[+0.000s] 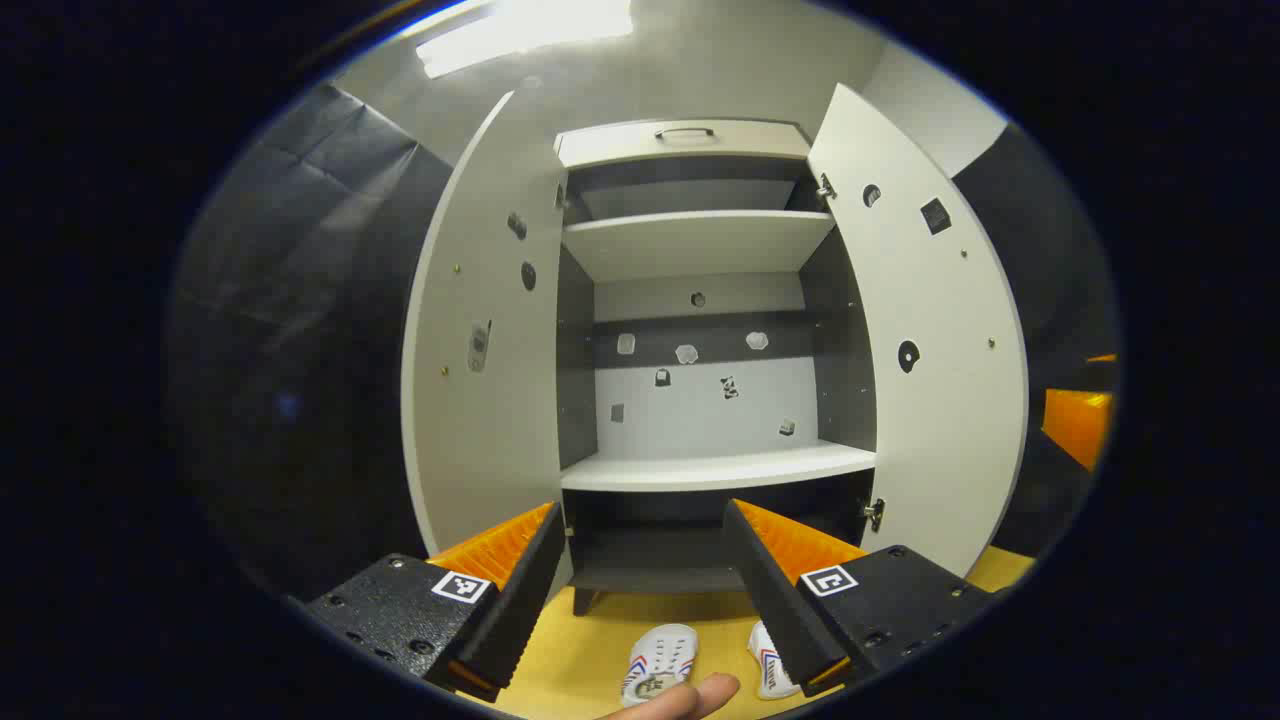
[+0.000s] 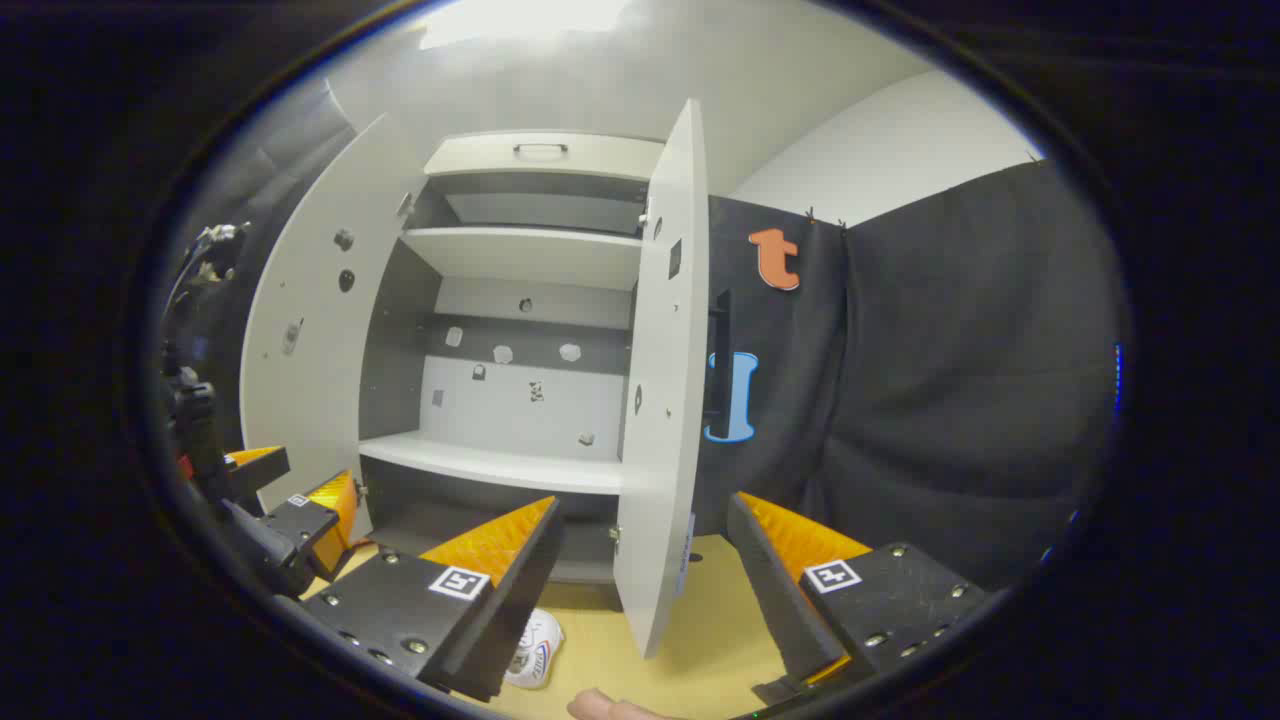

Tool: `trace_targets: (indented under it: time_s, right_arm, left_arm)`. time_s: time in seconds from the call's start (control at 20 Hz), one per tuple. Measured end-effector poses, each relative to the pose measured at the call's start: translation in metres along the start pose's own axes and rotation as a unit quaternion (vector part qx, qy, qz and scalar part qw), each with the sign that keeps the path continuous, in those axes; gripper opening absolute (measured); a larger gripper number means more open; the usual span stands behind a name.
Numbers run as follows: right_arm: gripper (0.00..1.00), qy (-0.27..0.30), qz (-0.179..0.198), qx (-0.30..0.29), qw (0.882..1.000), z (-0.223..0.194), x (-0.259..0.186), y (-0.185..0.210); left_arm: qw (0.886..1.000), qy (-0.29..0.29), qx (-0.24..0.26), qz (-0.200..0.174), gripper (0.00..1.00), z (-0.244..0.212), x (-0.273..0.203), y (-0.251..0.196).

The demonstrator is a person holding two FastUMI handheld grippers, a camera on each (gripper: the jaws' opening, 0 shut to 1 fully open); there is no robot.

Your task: Grab one shoe with the right hand and put it into the shoe cabinet, grab the other shoe with the left hand and put it into the shoe cabinet; then close the right door with the right hand and the left door with the left hand.

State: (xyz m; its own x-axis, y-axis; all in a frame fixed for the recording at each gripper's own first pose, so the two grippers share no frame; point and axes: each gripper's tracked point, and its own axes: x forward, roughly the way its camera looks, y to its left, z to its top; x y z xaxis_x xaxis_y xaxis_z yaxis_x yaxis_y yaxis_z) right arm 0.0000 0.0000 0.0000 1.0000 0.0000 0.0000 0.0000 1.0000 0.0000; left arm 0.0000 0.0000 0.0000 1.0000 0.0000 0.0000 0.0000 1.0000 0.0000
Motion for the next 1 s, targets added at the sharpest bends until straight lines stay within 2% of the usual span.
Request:
trace_targets:
  time_s: [0.25,0.45,0.5,0.55,0.6,0.7,0.85,1.0]
  right_arm:
    - [0.99,0.019,0.008,-0.012,1.000,-0.023,0.023,-0.004]
    - [0.99,0.029,0.007,-0.006,1.000,-0.022,0.043,-0.019]
    - [0.99,0.029,0.008,-0.003,1.000,-0.020,0.046,-0.022]
    - [0.99,0.029,0.009,-0.001,1.000,-0.019,0.047,-0.022]
    - [0.98,0.029,0.009,0.001,1.000,-0.018,0.048,-0.024]
    - [0.99,0.028,0.013,0.001,1.000,-0.014,0.046,-0.024]
    - [0.98,0.026,0.025,0.013,0.999,-0.007,0.038,-0.019]
    - [0.98,0.025,0.036,0.016,0.999,-0.001,0.034,-0.005]
  left_arm:
    - [1.000,0.015,0.021,0.010,0.97,-0.014,0.041,-0.020]
    - [0.998,-0.036,0.043,0.032,0.96,0.024,0.051,-0.005]
    - [0.998,-0.033,0.036,0.037,0.99,0.027,0.052,-0.003]
    - [1.000,-0.010,0.011,0.025,0.96,0.024,0.053,-0.003]
    - [0.998,0.037,-0.052,0.000,0.96,0.019,0.053,-0.007]
    - [0.993,0.066,-0.101,-0.013,0.98,0.023,0.060,0.003]
    - [0.997,0.038,-0.059,0.022,0.98,0.047,0.061,0.050]
    - [0.999,0.003,-0.019,0.029,0.97,0.068,0.042,0.075]
